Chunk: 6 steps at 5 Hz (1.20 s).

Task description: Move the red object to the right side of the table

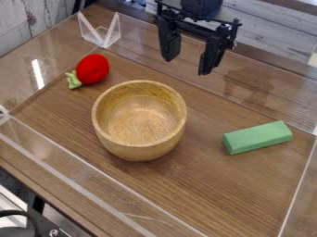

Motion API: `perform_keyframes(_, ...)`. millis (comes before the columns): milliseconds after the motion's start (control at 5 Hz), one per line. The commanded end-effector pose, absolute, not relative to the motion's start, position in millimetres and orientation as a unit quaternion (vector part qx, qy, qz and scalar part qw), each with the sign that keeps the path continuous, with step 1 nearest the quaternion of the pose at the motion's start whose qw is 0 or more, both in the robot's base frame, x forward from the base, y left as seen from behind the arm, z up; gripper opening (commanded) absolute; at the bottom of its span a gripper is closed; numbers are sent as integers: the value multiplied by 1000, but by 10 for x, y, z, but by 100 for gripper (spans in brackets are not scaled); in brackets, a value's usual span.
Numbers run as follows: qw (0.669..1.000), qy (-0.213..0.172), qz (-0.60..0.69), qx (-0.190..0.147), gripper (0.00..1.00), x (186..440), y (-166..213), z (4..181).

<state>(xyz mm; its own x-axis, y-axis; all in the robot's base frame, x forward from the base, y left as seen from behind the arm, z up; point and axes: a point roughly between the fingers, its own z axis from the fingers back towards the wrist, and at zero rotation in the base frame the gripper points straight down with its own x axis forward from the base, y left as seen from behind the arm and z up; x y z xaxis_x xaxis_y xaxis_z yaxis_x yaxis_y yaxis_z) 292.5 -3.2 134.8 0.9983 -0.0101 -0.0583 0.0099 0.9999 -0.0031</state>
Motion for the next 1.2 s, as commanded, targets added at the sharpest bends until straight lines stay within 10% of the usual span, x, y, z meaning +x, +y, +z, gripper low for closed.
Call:
perform_keyframes(0, 999, 45, -9, -1, 100, 2809, -12, 1374)
perform_keyframes(1000, 998, 50, -24, 16, 100, 2740, 1319, 1379)
